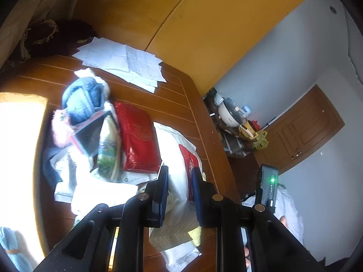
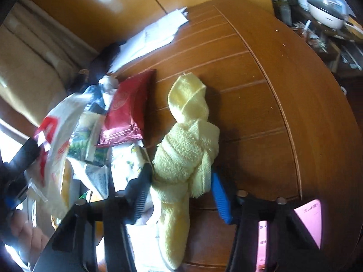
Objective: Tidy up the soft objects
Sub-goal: 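Grasp the yellow towel with right tool while left tool grasps the red-label packet, then carry both items over the tray and open both tools to release them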
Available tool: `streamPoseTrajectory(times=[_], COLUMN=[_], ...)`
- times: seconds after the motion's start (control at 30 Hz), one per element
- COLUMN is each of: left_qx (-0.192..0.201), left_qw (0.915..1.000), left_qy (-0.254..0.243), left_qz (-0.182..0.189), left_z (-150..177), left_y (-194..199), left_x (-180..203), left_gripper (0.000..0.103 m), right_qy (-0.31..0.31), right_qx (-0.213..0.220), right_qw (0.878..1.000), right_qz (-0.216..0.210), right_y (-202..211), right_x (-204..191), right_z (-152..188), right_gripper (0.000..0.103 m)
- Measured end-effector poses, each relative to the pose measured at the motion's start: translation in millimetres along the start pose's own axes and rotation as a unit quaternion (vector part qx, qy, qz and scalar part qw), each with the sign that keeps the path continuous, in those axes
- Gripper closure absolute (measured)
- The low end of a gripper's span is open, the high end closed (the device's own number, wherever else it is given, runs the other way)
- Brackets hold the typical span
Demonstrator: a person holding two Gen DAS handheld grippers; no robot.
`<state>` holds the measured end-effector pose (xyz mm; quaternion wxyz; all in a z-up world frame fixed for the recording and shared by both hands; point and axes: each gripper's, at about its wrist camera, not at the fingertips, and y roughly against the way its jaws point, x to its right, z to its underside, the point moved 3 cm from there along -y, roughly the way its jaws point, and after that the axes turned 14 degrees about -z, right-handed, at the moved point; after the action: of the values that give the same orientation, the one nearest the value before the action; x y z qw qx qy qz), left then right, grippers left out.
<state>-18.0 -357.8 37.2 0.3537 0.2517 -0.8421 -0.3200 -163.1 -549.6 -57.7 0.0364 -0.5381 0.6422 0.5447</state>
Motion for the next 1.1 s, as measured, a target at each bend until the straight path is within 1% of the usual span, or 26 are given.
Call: streamPoseTrajectory(times=[0.03, 0.07, 0.13, 0.17, 0.2, 0.27, 0.3, 0.33, 0.4, 0.47, 0.53, 0.6, 0.7, 0.77, 0.8, 0.9, 0.97, 1.03, 1.1], left_qx=[0.006, 0.012, 0.026, 0.036, 0.048, 0.071, 0.079, 0.088, 0.103, 0.115, 0.123, 0.129, 0.127, 0.126, 0.125, 0.116, 0.109, 0.099, 0.095], left_qw=[0.9999, 0.9998, 0.9986, 0.9978, 0.9970, 0.9944, 0.9931, 0.9914, 0.9879, 0.9843, 0.9809, 0.9782, 0.9751, 0.9724, 0.9711, 0.9699, 0.9678, 0.9677, 0.9672], left_qy=[0.009, 0.019, 0.045, 0.054, 0.060, 0.077, 0.085, 0.095, 0.109, 0.122, 0.133, 0.137, 0.147, 0.156, 0.160, 0.167, 0.172, 0.177, 0.174], left_qz=[-0.002, -0.001, 0.011, 0.012, 0.006, -0.011, -0.014, -0.022, -0.041, -0.056, -0.073, -0.088, -0.107, -0.120, -0.126, -0.133, -0.148, -0.150, -0.159], left_z=[-3, -7, -11, -11, -10, -9, -9, -9, -8, -7, -4, 0, 4, 5, 6, 8, 11, 13, 15], left_y=[7, 14, 26, 33, 41, 57, 63, 70, 84, 95, 106, 113, 114, 115, 114, 111, 108, 103, 99], left_x=[-7, -15, -33, -41, -50, -66, -75, -84, -101, -119, -136, -149, -166, -178, -184, -202, -211, -219, -222], left_gripper=[0.083, 0.083, 0.083, 0.083, 0.083, 0.083, 0.083, 0.083, 0.083, 0.083, 0.083, 0.083, 0.083, 0.083, 0.083, 0.083, 0.083, 0.083, 0.083], right_qy=[-0.005, -0.007, -0.005, 0.007, 0.023, 0.048, 0.062, 0.076, 0.099, 0.111, 0.130, 0.146, 0.163, 0.172, 0.175, 0.183, 0.176, 0.165, 0.160], right_qx=[0.005, 0.007, 0.024, 0.040, 0.057, 0.092, 0.106, 0.118, 0.128, 0.120, 0.103, 0.086, 0.045, 0.023, 0.019, 0.023, 0.010, -0.005, -0.020], right_qw=[1.000, 1.000, 0.999, 0.999, 0.997, 0.994, 0.992, 0.990, 0.986, 0.983, 0.979, 0.974, 0.965, 0.960, 0.958, 0.955, 0.958, 0.960, 0.964], right_qz=[0.004, 0.010, 0.023, 0.035, 0.041, 0.042, 0.036, 0.019, -0.024, -0.079, -0.121, -0.149, -0.199, -0.219, -0.228, -0.233, -0.226, -0.225, -0.212], right_y=[-2, -3, 2, 6, 12, 27, 33, 40, 47, 47, 40, 28, -1, -20, -28, -52, -71, -91, -113], right_x=[0, -1, -6, -13, -19, -34, -43, -53, -74, -94, -116, -137, -173, -194, -203, -227, -239, -245, -245], right_z=[0, 0, 1, 1, 0, -1, -3, -2, -1, 2, 6, 10, 19, 25, 26, 27, 32, 35, 39], right_gripper=[0.062, 0.064, 0.070, 0.071, 0.071, 0.071, 0.071, 0.071, 0.071, 0.071, 0.071, 0.071, 0.071, 0.071, 0.071, 0.071, 0.071, 0.071, 0.071])
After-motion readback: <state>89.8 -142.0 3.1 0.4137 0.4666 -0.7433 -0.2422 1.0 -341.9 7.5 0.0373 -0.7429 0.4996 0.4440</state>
